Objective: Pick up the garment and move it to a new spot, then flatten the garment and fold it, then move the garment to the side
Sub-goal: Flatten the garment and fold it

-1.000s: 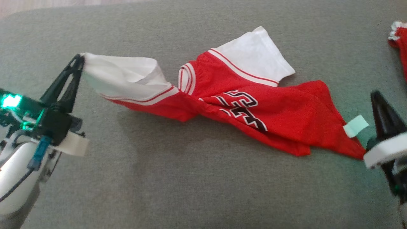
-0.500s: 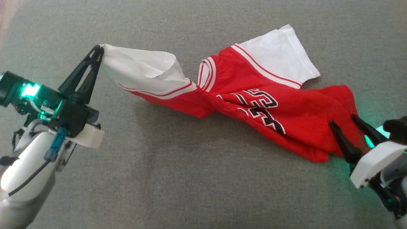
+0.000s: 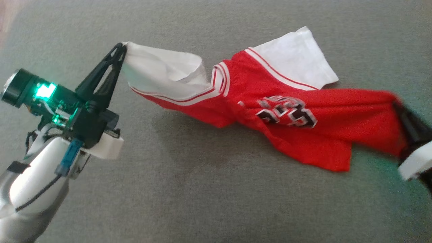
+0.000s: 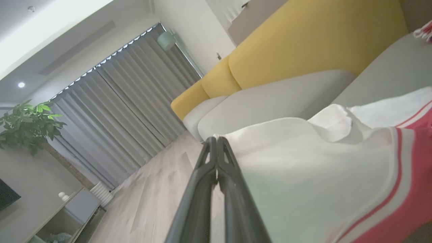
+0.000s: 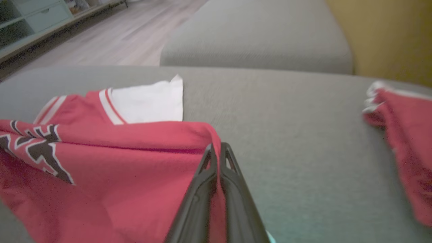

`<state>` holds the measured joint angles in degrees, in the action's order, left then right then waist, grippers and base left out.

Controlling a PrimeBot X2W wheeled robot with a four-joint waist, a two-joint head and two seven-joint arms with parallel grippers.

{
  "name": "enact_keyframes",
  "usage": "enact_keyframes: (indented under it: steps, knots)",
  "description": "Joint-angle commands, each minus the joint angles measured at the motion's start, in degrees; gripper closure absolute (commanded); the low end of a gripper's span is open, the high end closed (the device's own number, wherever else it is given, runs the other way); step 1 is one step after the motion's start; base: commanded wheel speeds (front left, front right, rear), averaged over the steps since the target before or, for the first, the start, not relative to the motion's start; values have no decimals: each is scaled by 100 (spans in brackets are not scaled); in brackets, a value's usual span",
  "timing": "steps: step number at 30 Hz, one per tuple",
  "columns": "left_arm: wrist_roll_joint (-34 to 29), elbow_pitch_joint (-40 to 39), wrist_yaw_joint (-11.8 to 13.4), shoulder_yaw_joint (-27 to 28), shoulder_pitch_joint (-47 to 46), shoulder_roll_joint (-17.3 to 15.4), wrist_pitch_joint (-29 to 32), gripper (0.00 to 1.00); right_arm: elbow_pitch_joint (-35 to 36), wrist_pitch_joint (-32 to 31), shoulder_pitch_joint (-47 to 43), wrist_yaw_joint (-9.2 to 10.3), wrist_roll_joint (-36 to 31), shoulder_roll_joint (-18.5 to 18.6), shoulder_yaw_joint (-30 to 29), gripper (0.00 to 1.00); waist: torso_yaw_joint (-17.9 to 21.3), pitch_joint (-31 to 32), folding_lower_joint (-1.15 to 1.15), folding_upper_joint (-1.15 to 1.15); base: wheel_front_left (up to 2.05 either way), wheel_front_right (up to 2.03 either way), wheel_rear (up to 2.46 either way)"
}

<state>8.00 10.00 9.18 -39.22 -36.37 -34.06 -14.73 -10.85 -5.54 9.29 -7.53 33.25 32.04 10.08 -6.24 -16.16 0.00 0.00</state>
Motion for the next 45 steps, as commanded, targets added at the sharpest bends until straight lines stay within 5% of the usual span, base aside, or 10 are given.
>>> enact_keyframes:
  steps: [1, 11, 16, 22, 28, 29, 30, 33, 37, 45]
  knots:
    - [-37, -280, 69, 291, -179, -271, -25, 100, 309, 126, -10, 4, -23, 298, -168, 100, 106, 101, 0, 0, 0, 0, 0]
    - [-3, -1793, 302, 613, 139, -648, -26, 100, 1887, -103, 60, 4, -694, 734, -2046, 100, 477, 490, 0, 0, 0, 0, 0]
    - [68, -2345, 165, 545, -27, -564, 12, 100, 2085, -487, 552, 4, -904, 936, -2318, 100, 396, 474, 0, 0, 0, 0, 0]
    - [66, -2495, -149, 199, -430, -218, 146, 100, 1364, -804, 1708, 4, -1176, 1007, -1220, 100, 118, 165, 0, 0, 0, 0, 0]
    - [-70, -1727, -357, -146, -815, 221, 72, 100, -756, -265, 3198, 4, -1471, 249, 231, 100, -310, -323, 0, 0, 0, 0, 0]
    - [-69, -1606, -366, -162, -836, 263, 54, 100, -1077, -102, 3350, 4, -1497, 113, 318, 75, -352, -365, 0, 0, 0, 0, 0]
    - [-62, -1485, -374, -174, -853, 302, 39, 100, -1371, 70, 3476, 4, -1529, 4, 389, 0, -393, -395, 0, 0, 0, 0, 0]
    - [-76, -1056, -359, -166, -891, 371, -5, 100, -2100, 925, 3677, 4, -1641, -256, 510, 0, -457, -423, 0, 0, 0, 0, 0]
    - [-84, -744, -262, -51, -806, 278, -22, 100, -2146, 1576, 3326, 4, -1694, -286, 721, 0, -293, -353, 0, 0, 0, 0, 0]
    - [-188, -681, -77, 251, -548, -119, -26, 100, -765, 1911, 1524, 4, -1662, -254, 788, 0, 223, -202, 0, 0, 0, 0, 0]
